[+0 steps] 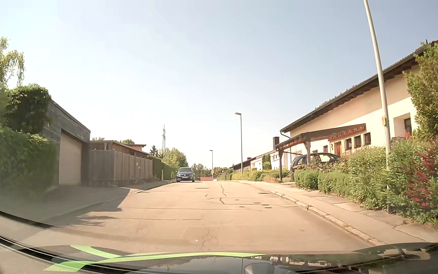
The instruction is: Follow the waypoints while adhering to traffic rules and regulations
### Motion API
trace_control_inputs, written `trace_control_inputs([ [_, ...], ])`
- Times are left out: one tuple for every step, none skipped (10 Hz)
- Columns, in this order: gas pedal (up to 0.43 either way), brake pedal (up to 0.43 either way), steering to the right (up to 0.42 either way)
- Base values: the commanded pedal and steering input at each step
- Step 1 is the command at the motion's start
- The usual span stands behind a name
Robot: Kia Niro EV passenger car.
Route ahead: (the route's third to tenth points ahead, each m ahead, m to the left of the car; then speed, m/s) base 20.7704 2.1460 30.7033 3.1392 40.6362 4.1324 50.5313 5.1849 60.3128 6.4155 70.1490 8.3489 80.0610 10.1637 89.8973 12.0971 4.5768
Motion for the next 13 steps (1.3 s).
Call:
trace_control_inputs([
  [0.28, 0.0, -0.002],
  [0.28, 0.0, -0.004],
  [0.28, 0.0, -0.005],
  [0.28, 0.0, -0.006],
  [0.28, 0.0, -0.008],
  [0.28, 0.0, -0.011],
  [0.268, 0.0, -0.015],
  [0.268, 0.0, -0.017],
  [0.268, 0.0, -0.018],
  [0.268, 0.0, -0.018],
  [0.268, 0.0, -0.018],
  [0.248, 0.0, -0.018],
  [0.228, 0.0, -0.018],
])
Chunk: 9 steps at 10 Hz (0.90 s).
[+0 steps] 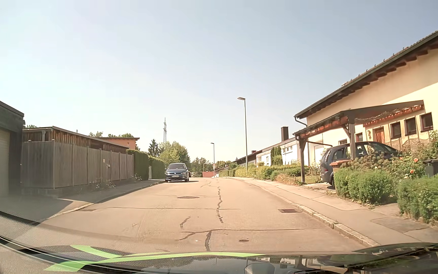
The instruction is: Follow the waypoints while adhering to traffic rules and regulations
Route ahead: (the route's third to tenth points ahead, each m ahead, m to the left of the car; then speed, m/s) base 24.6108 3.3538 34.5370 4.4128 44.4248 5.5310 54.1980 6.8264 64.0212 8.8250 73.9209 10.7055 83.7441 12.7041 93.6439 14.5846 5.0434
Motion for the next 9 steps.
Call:
trace_control_inputs([
  [0.22, 0.0, -0.021],
  [0.22, 0.0, -0.023],
  [0.22, 0.0, -0.025],
  [0.22, 0.0, -0.026],
  [0.22, 0.0, -0.026],
  [0.22, 0.0, -0.026],
  [0.22, 0.0, -0.027],
  [0.22, 0.0, -0.026],
  [0.22, 0.0, -0.023],
])
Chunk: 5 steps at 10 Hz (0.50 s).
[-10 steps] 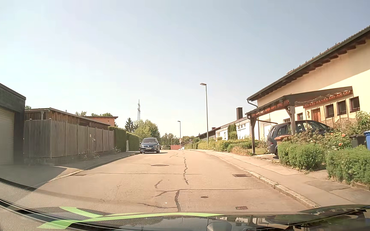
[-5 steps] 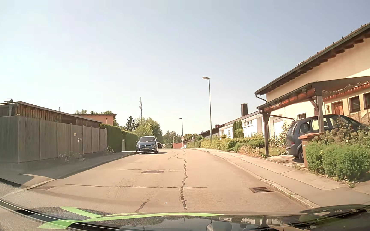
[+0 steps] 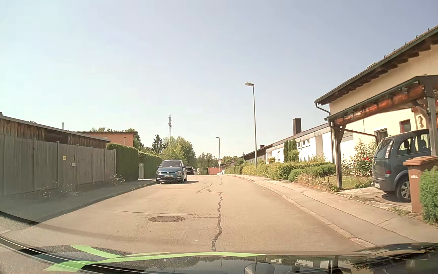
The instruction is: Follow the waypoints while adhering to traffic rules and regulations
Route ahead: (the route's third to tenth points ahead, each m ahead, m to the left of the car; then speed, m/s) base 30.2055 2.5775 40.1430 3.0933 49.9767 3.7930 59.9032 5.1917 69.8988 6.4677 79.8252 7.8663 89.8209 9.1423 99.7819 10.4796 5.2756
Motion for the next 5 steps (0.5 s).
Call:
trace_control_inputs([
  [0.22, 0.0, -0.023],
  [0.22, 0.0, -0.022],
  [0.22, 0.0, -0.023],
  [0.22, 0.0, -0.022],
  [0.22, 0.0, -0.021],
])
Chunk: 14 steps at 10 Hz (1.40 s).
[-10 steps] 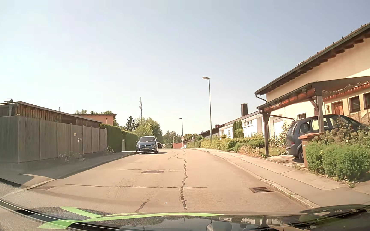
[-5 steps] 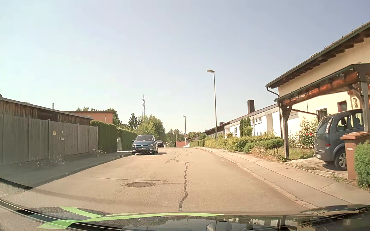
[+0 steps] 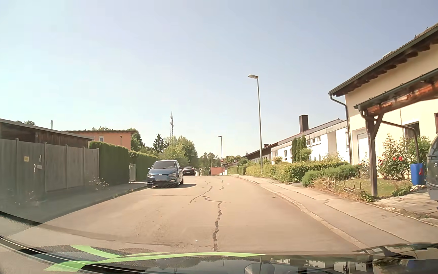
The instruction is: Follow the waypoints while adhering to traffic rules and regulations
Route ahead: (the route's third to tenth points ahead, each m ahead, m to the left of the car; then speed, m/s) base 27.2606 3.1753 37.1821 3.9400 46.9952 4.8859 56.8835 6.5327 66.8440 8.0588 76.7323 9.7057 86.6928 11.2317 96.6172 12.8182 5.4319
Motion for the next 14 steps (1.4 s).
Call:
trace_control_inputs([
  [0.22, 0.0, -0.021],
  [0.22, 0.0, -0.021],
  [0.22, 0.0, -0.021],
  [0.22, 0.0, -0.021],
  [0.22, 0.0, -0.021],
  [0.22, 0.0, -0.021],
  [0.22, 0.0, -0.021],
  [0.22, 0.0, -0.022],
  [0.22, 0.0, -0.023],
  [0.22, 0.0, -0.024],
  [0.197, 0.0, -0.024],
  [0.169, 0.0, -0.024],
  [0.169, 0.0, -0.024],
  [0.169, 0.0, -0.024],
])
